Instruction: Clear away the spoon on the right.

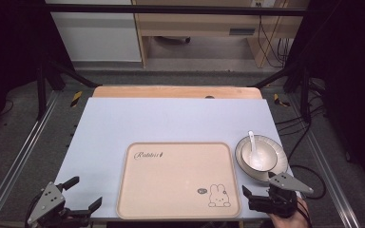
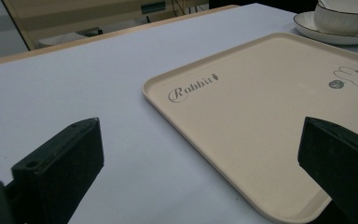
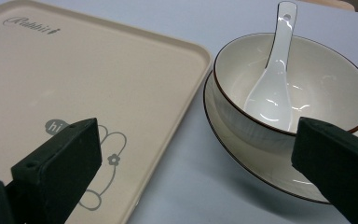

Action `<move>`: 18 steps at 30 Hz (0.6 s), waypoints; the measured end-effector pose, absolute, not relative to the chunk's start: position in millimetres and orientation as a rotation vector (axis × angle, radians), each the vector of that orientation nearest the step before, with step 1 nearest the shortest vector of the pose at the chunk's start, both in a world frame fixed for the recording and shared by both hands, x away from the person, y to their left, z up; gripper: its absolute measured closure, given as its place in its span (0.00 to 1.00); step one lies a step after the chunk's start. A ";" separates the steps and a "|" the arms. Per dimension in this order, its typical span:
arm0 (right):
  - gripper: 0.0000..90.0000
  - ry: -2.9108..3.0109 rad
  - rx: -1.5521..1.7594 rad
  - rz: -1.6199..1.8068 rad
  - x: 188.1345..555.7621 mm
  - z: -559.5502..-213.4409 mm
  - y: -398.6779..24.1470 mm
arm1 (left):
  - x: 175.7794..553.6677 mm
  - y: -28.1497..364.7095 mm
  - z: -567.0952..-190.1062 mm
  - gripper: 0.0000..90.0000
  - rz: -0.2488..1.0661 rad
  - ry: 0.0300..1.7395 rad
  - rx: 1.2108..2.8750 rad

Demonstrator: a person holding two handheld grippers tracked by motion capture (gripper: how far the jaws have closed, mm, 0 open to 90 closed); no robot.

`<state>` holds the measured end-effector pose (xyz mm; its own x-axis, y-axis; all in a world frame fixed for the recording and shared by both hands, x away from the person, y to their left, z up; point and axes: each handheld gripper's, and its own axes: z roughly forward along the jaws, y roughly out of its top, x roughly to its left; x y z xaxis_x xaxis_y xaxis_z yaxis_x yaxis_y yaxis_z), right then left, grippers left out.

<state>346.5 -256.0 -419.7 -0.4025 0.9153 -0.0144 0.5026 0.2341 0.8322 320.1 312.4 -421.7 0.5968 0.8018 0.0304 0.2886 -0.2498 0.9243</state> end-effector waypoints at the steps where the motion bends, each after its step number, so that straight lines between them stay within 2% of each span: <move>1: 0.02 2.004 1.294 1.060 347.4 -419.9 -255.7 | 320.2 312.5 -421.7 0.00 0.633 0.888 1.809; 18: 0.02 2.004 1.286 1.058 363.7 -415.3 -257.2 | 319.2 313.1 -421.7 0.00 0.637 0.881 1.798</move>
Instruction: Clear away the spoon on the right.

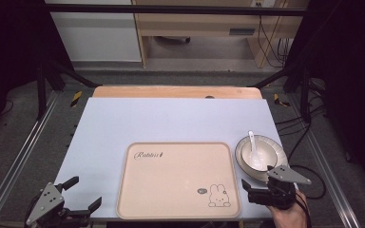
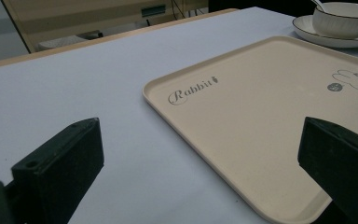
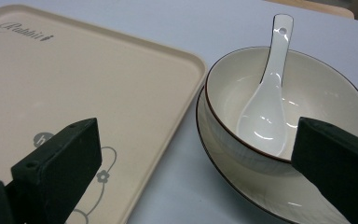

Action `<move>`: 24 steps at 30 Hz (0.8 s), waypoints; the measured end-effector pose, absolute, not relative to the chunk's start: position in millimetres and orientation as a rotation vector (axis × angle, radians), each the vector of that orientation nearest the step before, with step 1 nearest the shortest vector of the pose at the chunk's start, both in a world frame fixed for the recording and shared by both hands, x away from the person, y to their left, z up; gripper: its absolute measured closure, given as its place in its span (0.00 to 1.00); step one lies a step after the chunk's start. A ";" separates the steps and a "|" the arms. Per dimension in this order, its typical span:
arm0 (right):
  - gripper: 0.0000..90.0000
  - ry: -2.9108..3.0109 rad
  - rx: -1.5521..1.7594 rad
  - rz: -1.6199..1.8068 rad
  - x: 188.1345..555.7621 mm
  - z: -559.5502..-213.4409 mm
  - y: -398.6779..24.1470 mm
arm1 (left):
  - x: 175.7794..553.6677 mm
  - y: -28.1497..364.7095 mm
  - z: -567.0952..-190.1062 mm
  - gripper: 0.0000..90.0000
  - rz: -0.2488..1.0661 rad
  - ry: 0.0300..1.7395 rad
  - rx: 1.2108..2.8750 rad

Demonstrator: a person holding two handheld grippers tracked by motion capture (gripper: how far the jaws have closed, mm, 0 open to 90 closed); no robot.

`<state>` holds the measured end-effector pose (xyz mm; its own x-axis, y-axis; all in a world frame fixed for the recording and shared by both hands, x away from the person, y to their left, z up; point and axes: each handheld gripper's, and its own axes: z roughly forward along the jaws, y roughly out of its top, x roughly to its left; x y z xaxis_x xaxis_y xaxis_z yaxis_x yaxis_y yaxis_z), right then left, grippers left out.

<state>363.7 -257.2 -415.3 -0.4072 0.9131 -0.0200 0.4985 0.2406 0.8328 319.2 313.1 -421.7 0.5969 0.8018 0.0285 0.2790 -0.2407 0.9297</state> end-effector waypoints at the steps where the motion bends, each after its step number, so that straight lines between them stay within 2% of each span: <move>1: 0.02 2.007 1.283 1.056 365.2 -414.6 -257.2 | 319.1 313.2 -421.7 0.00 0.636 0.881 1.796; 24: 0.01 1.997 1.290 1.038 394.5 -410.4 -263.4 | 318.0 311.8 -421.9 0.00 0.649 0.862 1.809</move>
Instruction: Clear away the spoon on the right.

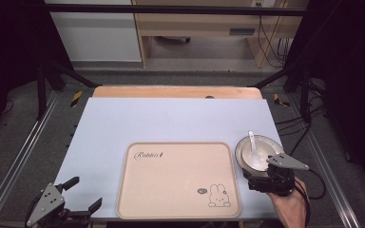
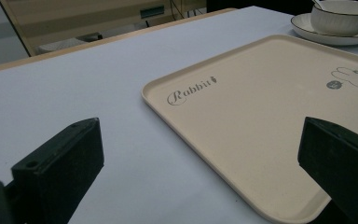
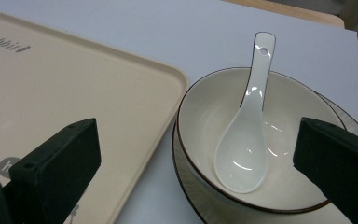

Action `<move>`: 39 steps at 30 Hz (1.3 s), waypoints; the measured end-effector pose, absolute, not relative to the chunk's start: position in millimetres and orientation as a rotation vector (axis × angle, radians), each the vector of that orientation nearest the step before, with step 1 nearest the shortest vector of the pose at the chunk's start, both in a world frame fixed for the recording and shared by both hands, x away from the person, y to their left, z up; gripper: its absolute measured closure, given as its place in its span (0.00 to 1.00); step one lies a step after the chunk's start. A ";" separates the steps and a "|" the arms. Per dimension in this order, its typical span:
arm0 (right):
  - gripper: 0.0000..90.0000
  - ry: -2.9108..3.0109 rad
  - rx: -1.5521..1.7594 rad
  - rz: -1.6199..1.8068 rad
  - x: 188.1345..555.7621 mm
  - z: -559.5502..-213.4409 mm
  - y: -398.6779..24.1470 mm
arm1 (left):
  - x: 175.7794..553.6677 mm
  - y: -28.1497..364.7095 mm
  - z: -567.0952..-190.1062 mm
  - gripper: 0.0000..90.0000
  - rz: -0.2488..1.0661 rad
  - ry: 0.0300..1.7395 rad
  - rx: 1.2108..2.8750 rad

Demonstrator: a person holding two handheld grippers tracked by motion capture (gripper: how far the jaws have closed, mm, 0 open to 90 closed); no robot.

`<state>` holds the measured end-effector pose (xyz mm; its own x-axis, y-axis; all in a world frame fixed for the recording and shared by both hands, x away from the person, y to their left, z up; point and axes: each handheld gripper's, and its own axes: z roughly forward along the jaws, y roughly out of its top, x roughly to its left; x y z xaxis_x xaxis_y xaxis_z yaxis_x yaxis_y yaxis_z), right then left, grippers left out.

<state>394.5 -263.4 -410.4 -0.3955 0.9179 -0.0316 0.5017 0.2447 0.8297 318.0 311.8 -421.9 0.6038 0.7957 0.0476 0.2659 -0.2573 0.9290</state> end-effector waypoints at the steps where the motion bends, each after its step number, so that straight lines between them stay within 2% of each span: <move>1: 0.01 1.995 1.293 1.036 396.4 -410.0 -264.1 | 318.0 311.7 -421.9 0.00 0.649 0.862 1.809; 31: 0.01 2.000 1.445 0.933 443.3 -410.6 -275.7 | 318.0 310.6 -422.1 0.00 0.655 0.863 1.818; 34: 0.05 2.016 1.467 0.922 447.5 -410.9 -277.3 | 318.0 310.7 -422.0 0.00 0.653 0.863 1.818; 39: 0.19 2.004 1.491 0.924 451.3 -410.3 -281.6 | 318.0 310.5 -422.1 0.00 0.654 0.860 1.820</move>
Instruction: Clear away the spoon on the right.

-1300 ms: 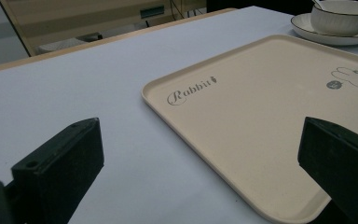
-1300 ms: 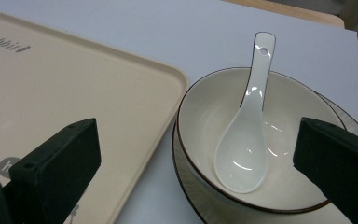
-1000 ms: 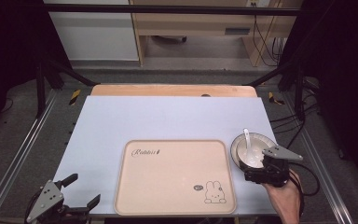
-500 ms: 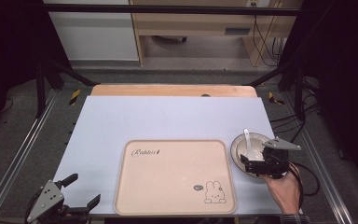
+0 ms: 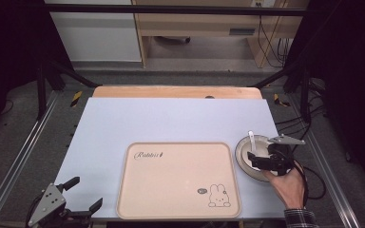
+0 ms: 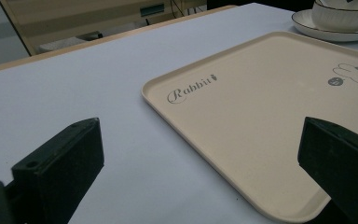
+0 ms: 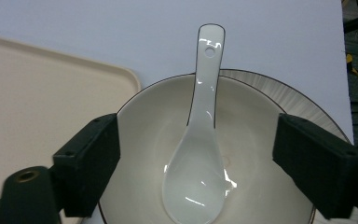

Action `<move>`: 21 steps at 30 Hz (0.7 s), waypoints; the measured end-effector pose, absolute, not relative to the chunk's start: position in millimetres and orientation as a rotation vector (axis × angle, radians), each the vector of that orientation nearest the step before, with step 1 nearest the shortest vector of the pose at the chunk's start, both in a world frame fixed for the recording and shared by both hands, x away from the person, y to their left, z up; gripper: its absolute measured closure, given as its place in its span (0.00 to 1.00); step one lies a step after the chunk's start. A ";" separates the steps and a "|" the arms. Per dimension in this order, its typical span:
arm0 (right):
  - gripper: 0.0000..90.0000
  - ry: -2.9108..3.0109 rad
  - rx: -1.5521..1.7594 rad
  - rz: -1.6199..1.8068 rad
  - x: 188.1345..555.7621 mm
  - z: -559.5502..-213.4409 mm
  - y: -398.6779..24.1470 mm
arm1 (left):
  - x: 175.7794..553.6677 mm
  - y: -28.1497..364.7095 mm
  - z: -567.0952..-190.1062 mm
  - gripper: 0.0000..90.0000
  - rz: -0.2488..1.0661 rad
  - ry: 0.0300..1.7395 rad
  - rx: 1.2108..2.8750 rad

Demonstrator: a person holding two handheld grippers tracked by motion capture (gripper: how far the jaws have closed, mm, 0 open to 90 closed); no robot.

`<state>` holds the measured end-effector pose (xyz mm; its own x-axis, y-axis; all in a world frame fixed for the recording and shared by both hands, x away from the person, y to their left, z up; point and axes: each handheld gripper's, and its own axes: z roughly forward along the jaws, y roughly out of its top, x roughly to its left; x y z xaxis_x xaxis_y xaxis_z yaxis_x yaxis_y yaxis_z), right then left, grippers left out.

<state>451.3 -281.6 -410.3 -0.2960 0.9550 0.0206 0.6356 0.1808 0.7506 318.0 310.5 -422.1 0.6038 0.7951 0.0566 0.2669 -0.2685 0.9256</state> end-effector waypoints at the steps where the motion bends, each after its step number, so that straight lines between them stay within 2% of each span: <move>1: 0.22 2.005 1.491 0.924 452.2 -410.2 -282.6 | 318.1 310.5 -422.1 0.00 0.654 0.861 1.820; 12: 0.51 2.017 1.501 0.864 462.8 -414.2 -287.6 | 318.1 310.5 -422.1 0.00 0.653 0.859 1.823; 15: 0.55 2.024 1.510 0.874 466.2 -413.5 -287.2 | 318.1 310.4 -422.1 0.00 0.653 0.858 1.823; 21: 0.56 2.036 1.524 0.893 471.9 -414.2 -285.0 | 318.1 310.6 -422.1 0.00 0.652 0.858 1.824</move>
<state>471.9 -285.0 -414.2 -0.2944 0.9552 0.0305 0.6692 0.1833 0.7201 318.1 310.6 -422.1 0.6062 0.7932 0.0573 0.2673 -0.2711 0.9247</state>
